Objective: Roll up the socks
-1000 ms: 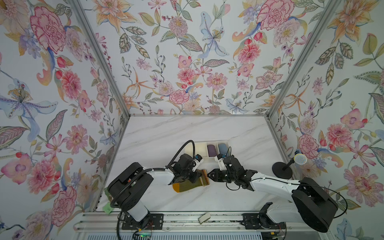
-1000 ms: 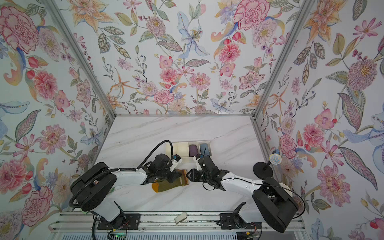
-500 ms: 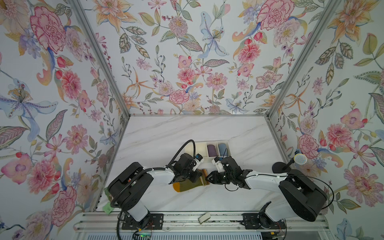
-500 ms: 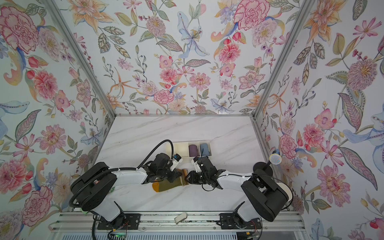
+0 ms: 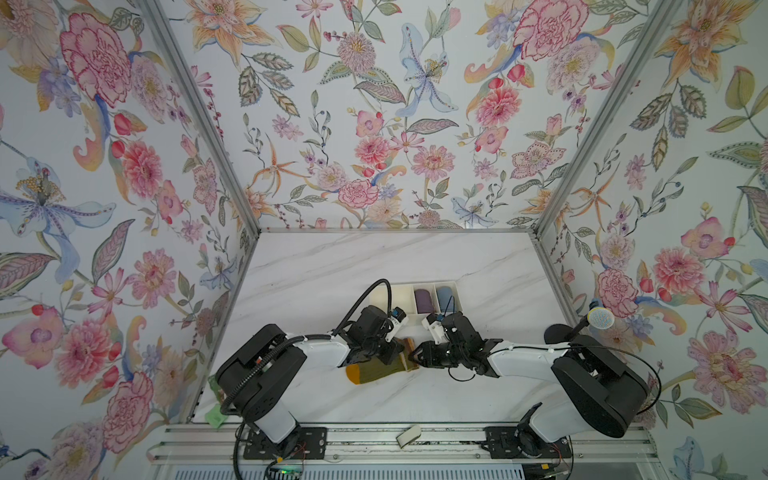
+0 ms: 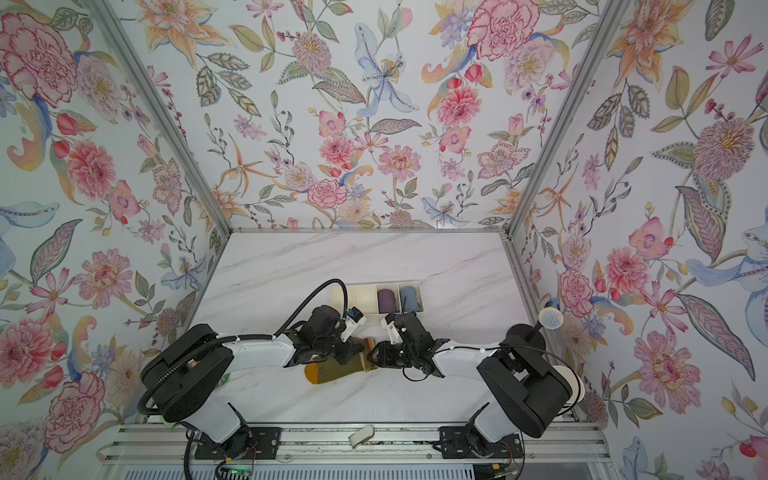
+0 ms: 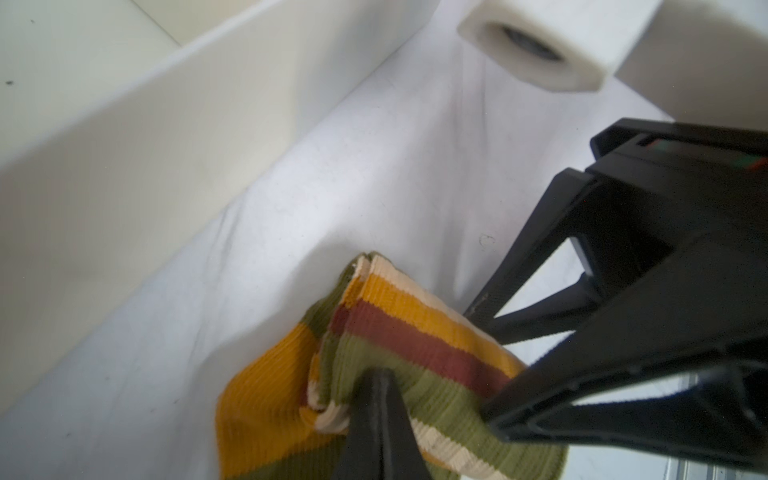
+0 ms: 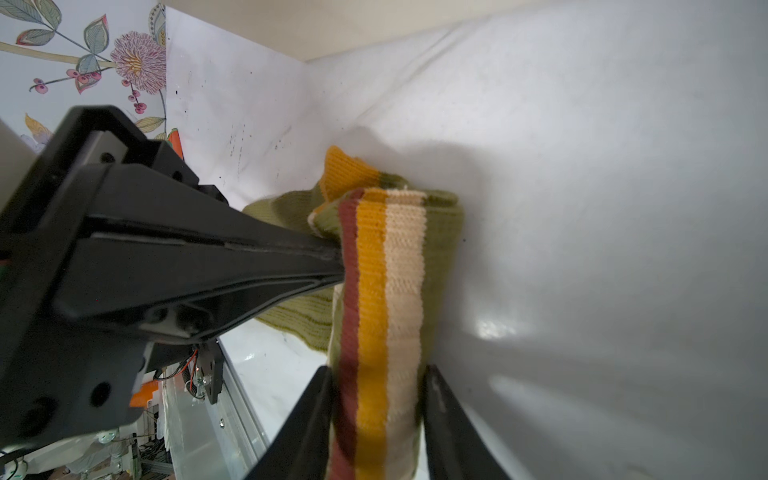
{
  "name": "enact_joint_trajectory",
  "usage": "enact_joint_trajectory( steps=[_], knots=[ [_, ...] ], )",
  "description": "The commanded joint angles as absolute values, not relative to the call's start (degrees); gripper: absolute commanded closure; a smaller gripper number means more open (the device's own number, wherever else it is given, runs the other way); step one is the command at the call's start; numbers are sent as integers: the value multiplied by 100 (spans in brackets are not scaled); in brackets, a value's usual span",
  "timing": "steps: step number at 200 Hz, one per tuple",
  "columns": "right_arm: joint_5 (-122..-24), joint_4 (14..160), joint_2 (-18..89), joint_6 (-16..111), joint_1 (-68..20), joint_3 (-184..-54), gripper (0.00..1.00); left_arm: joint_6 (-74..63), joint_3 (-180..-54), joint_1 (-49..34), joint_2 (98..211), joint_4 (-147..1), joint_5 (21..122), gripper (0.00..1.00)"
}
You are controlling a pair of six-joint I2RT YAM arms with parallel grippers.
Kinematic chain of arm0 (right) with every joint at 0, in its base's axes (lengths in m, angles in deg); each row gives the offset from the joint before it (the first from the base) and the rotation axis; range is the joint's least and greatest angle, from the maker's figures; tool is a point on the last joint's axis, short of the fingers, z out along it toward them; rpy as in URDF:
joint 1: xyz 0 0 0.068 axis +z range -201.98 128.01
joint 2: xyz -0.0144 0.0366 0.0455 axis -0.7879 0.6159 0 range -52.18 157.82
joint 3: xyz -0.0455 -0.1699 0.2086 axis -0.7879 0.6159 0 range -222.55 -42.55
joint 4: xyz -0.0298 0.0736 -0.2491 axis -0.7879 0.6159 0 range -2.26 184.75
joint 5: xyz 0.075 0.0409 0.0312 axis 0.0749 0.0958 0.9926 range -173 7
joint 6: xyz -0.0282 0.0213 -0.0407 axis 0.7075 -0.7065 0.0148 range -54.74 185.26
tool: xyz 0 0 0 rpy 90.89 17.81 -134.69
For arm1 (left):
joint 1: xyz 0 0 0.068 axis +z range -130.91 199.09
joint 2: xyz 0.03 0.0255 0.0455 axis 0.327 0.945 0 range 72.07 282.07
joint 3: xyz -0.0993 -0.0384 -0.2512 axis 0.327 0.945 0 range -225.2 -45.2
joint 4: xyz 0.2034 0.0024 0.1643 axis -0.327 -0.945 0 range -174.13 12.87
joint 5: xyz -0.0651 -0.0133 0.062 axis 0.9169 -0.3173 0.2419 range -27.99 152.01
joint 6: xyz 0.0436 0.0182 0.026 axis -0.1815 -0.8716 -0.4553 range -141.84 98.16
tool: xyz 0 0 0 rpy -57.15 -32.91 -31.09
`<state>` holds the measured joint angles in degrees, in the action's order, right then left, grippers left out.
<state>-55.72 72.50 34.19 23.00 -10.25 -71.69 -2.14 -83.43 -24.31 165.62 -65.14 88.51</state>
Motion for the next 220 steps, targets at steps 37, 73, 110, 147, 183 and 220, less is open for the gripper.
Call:
enact_joint_trajectory(
  steps=[37,73,110,147,183,220],
  knots=[
    [-5458,6889,3685,2333,-1056,-7121,62,-347,-8475,-2347,16643,-6597,8789,100],
    [-5470,6727,3755,2281,-1042,-7111,65,-338,-8493,-2319,16687,-6523,8855,100],
    [-5626,6712,3721,2261,-1002,-7129,74,-322,-8504,-2319,16651,-6542,8908,100],
    [-5866,6990,3646,2322,-924,-7231,82,-330,-8488,-2319,16321,-6785,8837,96],
    [-6062,7292,3563,2375,-874,-7331,82,-305,-8360,-2310,15615,-7105,8475,93],
    [-6240,7443,3461,2386,-828,-7375,82,-186,-8050,-2297,15440,-7278,8163,100]
  ],
)
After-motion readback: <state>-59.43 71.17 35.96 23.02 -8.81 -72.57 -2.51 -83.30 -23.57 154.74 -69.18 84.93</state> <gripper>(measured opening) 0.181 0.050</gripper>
